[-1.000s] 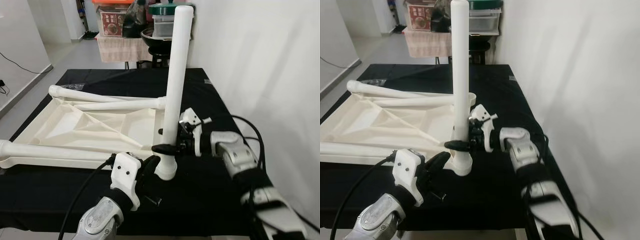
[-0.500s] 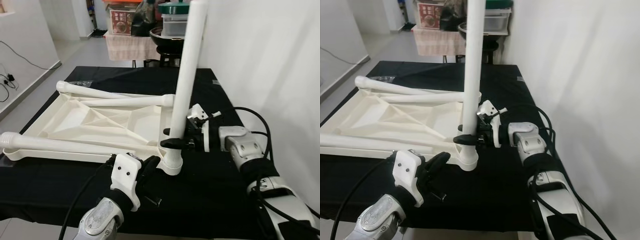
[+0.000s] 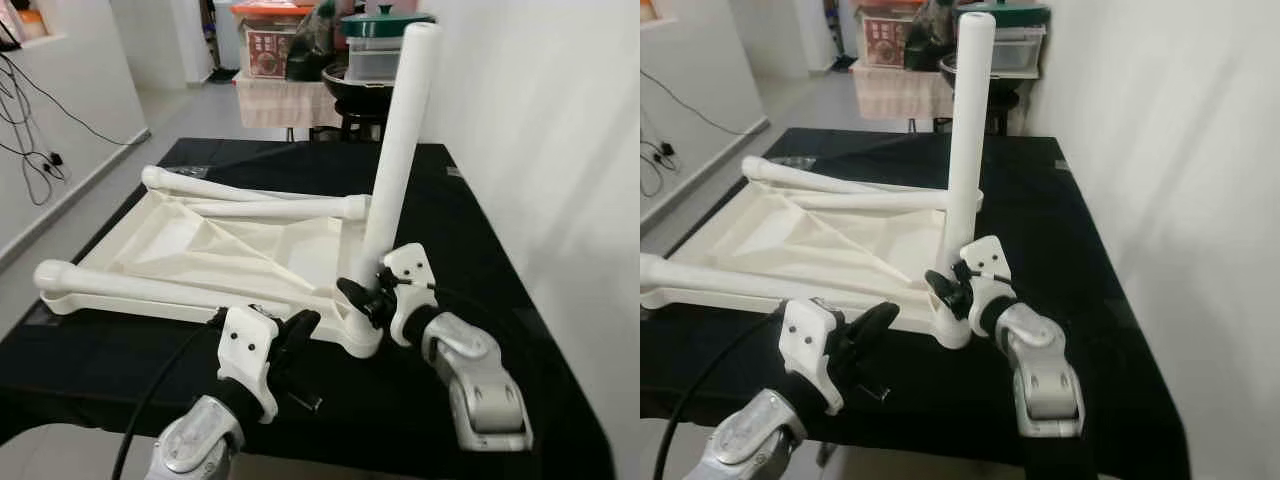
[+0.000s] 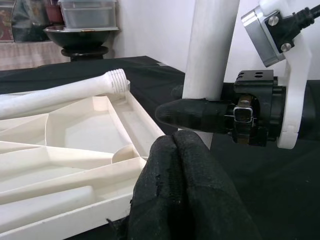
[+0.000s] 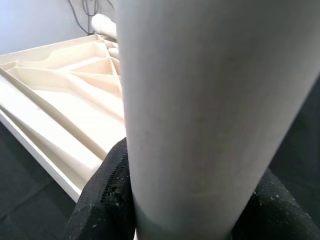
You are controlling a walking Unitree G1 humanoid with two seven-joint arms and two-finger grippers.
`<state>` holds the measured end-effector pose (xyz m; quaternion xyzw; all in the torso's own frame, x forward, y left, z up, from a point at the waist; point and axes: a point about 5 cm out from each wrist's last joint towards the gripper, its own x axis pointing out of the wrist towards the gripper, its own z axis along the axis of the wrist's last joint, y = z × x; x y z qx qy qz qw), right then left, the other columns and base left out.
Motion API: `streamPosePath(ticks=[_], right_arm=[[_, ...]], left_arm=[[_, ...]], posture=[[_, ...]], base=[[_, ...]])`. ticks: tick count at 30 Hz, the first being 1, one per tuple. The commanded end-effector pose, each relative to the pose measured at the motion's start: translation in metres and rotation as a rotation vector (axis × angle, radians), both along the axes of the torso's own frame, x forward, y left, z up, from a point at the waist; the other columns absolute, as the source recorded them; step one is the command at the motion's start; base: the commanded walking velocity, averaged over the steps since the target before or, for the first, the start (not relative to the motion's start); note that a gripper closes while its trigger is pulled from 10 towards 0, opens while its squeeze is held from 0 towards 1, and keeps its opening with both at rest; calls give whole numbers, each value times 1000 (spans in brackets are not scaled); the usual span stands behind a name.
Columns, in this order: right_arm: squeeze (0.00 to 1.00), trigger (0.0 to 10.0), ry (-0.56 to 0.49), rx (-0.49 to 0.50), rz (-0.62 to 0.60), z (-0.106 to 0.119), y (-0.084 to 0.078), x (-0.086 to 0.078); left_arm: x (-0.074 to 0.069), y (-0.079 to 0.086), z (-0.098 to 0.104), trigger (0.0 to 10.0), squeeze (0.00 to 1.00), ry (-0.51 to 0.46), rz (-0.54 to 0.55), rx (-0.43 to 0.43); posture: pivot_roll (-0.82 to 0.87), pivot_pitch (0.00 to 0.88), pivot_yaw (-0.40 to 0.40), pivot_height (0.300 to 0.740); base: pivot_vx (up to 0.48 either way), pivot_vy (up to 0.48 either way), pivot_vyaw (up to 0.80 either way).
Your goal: Building children table
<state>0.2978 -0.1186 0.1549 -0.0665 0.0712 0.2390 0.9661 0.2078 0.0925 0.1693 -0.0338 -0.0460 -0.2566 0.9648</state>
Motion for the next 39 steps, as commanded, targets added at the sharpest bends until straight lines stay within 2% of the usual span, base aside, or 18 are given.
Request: streamPosePath(ticks=[1,3,4,5,8,10,11,13,16,17,18,23,25,28,29,30,31,39], right_arm=[[0,0,84,-86,-25,-22,0,-4],[0,0,90,-70,-31,-22,4,-3],[0,1373,96,-73,-31,-22,7,-1],[0,10000,115,-84,-30,-23,8,0],[0,10000,120,-55,-4,-21,10,2],[1000,10000,75,-8,74,-6,10,16],[1000,10000,75,-8,74,-6,10,16],[1000,10000,4,54,222,13,11,32],[1000,10000,4,54,222,13,11,32],[0,10000,-34,19,390,21,10,41],[0,10000,-43,-24,480,23,8,44],[0,10000,-35,-62,569,24,7,49],[0,10000,25,-83,699,21,10,55],[0,10000,64,-14,772,28,16,64],[0,7765,69,5,782,30,16,66],[0,4275,71,12,791,31,16,67],[0,0,83,22,808,31,15,67],[0,0,99,46,855,34,-1,69]], left_arm=[[-2,1,0,10000,0,9,-9,3],[-2,1,0,10000,0,8,-6,5],[-3,2,0,10000,0,6,0,8],[-2,2,0,10000,0,5,5,10],[-2,2,0,10000,0,5,8,10],[-2,2,0,10000,0,8,5,9],[-2,2,0,10000,0,8,5,9],[-1,2,-1,10000,0,10,1,8],[-1,2,-1,10000,0,10,1,8],[-1,1,-1,10000,0,11,2,9],[-1,1,-1,10000,0,11,3,11],[-2,1,-1,10000,0,12,5,16],[-8,2,-1,10000,0,8,2,51],[-22,12,1,10000,0,-6,12,121],[-23,17,1,10000,0,-2,27,121],[-24,21,1,10000,0,2,39,118],[-24,24,1,10000,0,1,43,121],[-28,22,-1,10000,0,-3,14,91]], posture=[[5,16,-43,740],[5,16,-43,740],[6,18,-42,740],[5,14,-42,740],[5,12,-40,740],[6,4,-37,740],[6,4,-37,740],[11,1,-38,740],[11,1,-38,740],[37,0,-46,740],[37,0,-46,740],[52,0,-52,740],[62,0,-50,740],[76,11,-50,740],[80,13,-51,740],[81,14,-49,740],[80,16,-48,740],[72,31,-38,740]], base=[[0,0,0],[0,0,0],[0,0,0],[0,0,0],[0,0,0],[0,0,0],[0,0,0],[0,0,0],[0,0,0],[0,0,0],[0,0,0],[0,0,0],[0,0,0],[0,0,0],[0,0,0],[0,0,0],[0,0,0],[0,0,0]])
